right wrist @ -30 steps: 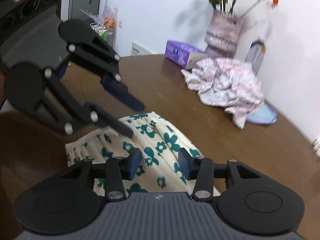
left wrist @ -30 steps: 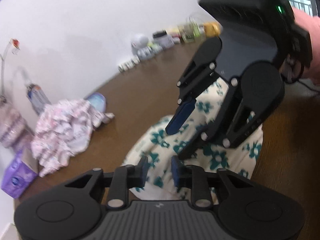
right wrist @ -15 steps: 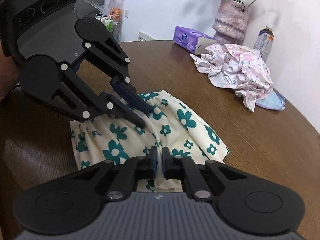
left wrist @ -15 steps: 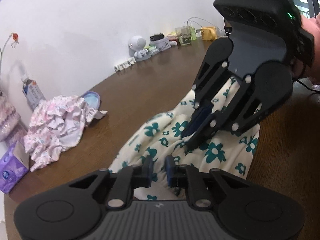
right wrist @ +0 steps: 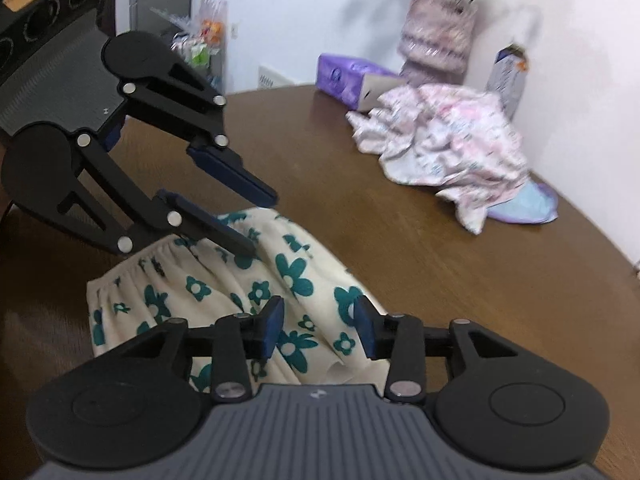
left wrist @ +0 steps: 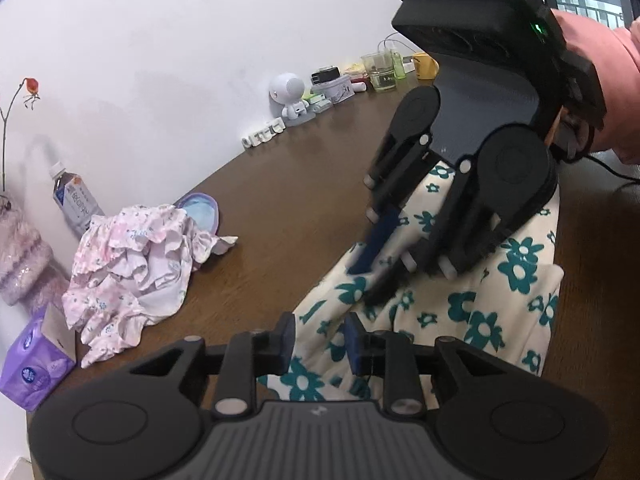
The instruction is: Fold clothes
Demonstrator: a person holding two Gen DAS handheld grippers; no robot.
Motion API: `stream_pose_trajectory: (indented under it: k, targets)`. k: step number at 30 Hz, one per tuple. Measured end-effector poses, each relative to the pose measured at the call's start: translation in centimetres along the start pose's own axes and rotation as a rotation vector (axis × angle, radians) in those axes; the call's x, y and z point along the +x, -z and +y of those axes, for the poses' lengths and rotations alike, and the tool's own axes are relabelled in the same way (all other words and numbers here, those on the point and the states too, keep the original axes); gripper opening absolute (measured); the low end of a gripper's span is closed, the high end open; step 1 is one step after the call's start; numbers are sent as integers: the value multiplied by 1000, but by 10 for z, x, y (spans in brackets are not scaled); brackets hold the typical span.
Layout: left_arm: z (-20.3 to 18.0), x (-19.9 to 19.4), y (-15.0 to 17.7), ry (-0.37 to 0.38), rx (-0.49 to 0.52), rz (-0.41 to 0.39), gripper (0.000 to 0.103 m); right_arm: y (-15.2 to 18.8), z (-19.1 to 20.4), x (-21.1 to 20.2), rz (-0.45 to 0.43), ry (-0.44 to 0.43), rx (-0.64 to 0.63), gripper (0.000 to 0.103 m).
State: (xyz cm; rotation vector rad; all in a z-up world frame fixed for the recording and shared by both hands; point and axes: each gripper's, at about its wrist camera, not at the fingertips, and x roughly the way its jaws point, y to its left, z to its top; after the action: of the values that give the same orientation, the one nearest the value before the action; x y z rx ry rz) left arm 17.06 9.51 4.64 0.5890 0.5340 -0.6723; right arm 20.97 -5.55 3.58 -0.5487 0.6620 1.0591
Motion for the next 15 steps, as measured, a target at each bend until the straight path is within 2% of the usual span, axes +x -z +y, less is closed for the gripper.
stream_pose_trajectory:
  k: [2,6,9,11,15]
  targets:
    - [1,-3,2,1,0,-6,25,1,0,1,11,-23,-2,1]
    - [2,-3,2,21,20,-10,25,2,13,-12,25,-34,-66,1]
    - [0,4,4,41,30,19,24,3,23,-18,40,-62,-94,1]
    - [0,8,8,54,27,38,18,5,24,-15,52,-72,-86,1]
    - [1,9,12,62,2,46,15,9,17,-12,46,-84,-39,1]
